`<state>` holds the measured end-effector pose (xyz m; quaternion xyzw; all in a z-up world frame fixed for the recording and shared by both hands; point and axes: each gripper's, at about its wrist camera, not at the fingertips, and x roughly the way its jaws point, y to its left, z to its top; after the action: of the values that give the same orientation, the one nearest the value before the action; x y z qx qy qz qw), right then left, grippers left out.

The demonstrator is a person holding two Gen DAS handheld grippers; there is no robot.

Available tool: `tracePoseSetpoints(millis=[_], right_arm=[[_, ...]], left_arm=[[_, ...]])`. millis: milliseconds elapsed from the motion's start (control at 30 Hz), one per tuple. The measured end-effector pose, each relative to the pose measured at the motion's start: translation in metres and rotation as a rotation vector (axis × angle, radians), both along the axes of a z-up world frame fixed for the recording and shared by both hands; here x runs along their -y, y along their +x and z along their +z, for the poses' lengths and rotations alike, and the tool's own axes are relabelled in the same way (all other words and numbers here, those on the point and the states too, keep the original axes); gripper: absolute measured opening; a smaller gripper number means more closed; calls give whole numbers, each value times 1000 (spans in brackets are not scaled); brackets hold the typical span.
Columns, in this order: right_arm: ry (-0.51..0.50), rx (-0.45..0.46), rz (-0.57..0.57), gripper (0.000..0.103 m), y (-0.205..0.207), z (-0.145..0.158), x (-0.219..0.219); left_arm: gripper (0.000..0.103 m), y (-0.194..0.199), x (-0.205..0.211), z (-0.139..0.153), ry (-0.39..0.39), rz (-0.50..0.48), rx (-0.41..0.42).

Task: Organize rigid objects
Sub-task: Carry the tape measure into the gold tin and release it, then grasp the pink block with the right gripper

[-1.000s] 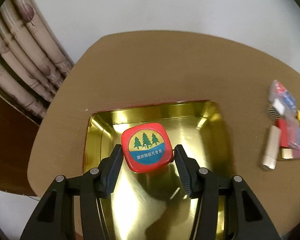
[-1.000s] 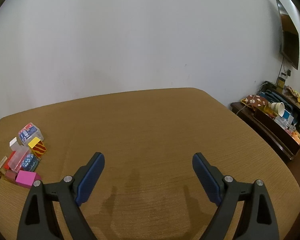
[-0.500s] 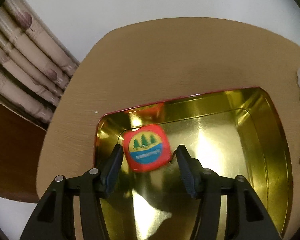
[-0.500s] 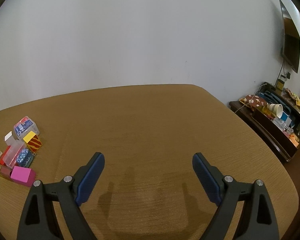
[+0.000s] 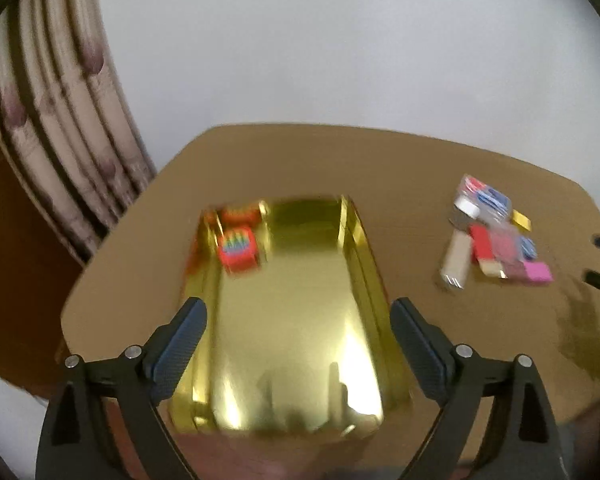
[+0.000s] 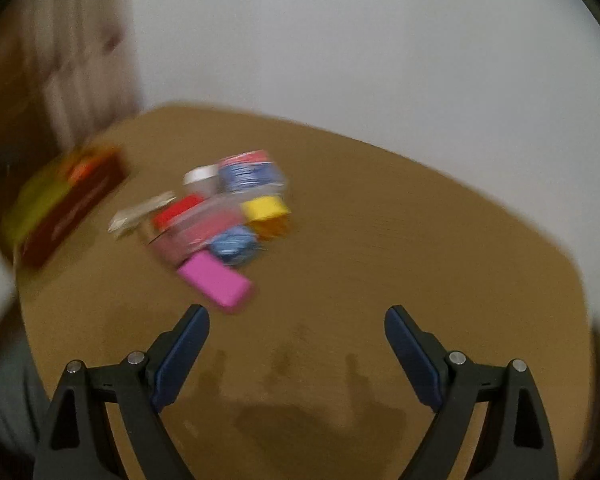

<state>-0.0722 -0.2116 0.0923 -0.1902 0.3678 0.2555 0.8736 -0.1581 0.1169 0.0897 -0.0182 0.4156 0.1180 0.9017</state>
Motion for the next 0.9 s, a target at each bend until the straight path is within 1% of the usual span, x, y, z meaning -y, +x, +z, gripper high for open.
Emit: tracePoseSetpoints(millis=[100,167,233,333,367,400,467,500,667,733,833,867,900], right_arm=[[-102,-40,175,92,6,4,-37],[-164,-59,235,91,15,0,-54],[-219,-91,295,91,20,-8,-71],[-287,-142,363,90,27,-19,-81],[-297,-159,375,89,30,-22,-84],[-307,-182,387,86,32,-27,-87],[-327,-221,399,76,42,-34,-87],[-332,-232,402,70,46,-35,-88],[-331,-290,427,69,57,-41,-96],[-359,-309,444,69,57,-48,-101],[-393,-362,469,69,60,-64,-117],[-388,-375,467,67,61,-65,-118],[-378,-395,460,57,64,-64,-119]], left_arm=[[91,-29,6,-13,-79,21,-25],[91,-47,10,-25,-120,44,-62],[91,-57,4,-37,-146,51,-98],[91,-70,4,-47,-179,81,-137],[91,-73,4,-49,-188,90,-141],[91,-75,3,-49,-193,100,-147],[91,-77,1,-47,-203,116,-141],[91,-77,1,-46,-211,118,-135],[91,-74,11,-43,-208,94,-131],[91,-76,16,-41,-208,80,-129],[91,-77,22,-38,-198,64,-122],[91,-78,22,-37,-195,61,-120],[91,-79,22,-36,-192,60,-119]])
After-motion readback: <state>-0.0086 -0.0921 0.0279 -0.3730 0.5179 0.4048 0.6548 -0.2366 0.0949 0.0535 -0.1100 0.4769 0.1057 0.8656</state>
